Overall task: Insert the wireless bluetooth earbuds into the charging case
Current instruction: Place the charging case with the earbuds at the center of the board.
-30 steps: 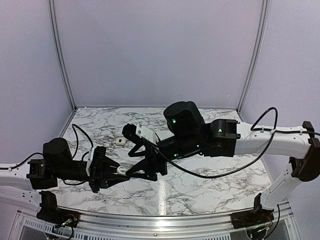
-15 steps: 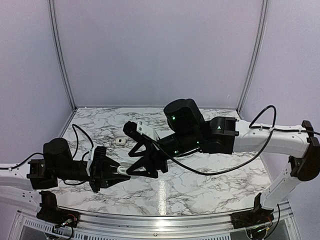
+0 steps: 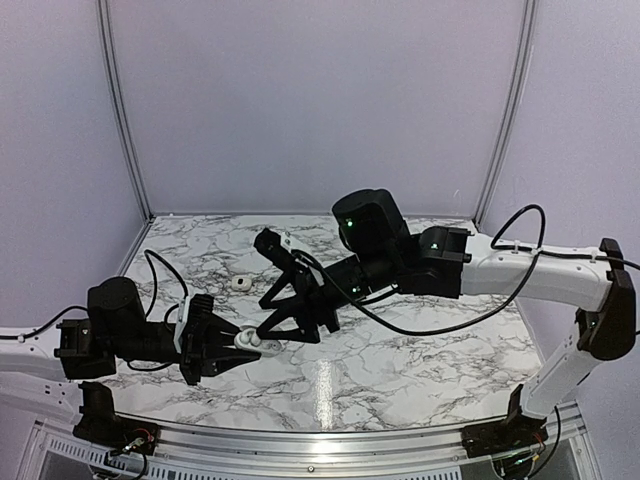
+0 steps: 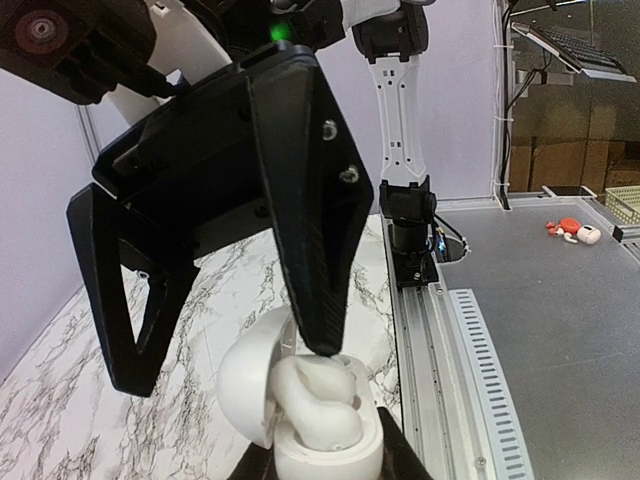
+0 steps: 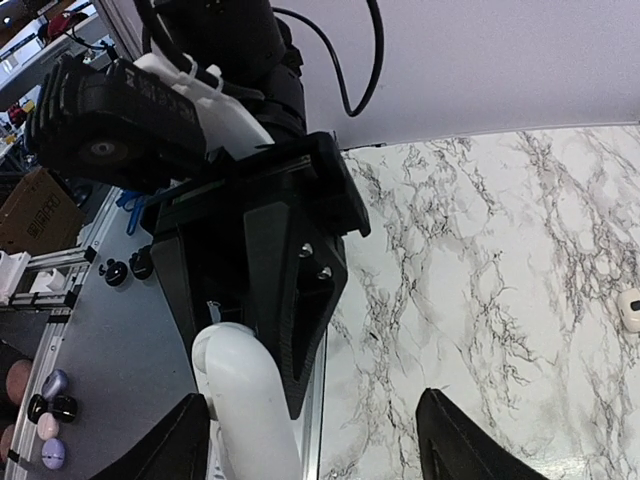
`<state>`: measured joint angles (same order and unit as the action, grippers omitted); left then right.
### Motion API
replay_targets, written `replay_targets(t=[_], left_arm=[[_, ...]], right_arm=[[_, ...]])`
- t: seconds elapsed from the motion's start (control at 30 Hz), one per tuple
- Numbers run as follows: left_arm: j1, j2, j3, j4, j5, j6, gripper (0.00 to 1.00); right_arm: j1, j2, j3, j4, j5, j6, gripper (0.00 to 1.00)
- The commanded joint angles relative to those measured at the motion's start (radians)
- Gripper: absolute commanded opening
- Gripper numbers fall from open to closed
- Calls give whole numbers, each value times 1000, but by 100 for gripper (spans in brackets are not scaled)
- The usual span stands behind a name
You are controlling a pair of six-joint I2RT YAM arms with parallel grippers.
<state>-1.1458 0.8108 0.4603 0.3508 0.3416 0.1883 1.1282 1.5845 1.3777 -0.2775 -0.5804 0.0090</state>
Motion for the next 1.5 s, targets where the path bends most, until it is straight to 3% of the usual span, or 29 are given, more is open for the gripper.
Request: replay_targets(t=[0.0, 0.33, 0.67, 1.47], left_arm=[[-5, -10, -6, 40, 21, 16, 0], [-4, -17, -9, 42, 8, 15, 0], [-4, -32, -9, 45, -15, 6, 0], [-5, 1, 3, 44, -2, 10, 0]], right_arm=[[-24, 31, 26, 28, -47, 41, 70], [-21, 33, 22, 12, -90, 5, 70], [14, 58, 55, -52, -1, -37, 69], [36, 55, 140, -64, 14, -40, 76]])
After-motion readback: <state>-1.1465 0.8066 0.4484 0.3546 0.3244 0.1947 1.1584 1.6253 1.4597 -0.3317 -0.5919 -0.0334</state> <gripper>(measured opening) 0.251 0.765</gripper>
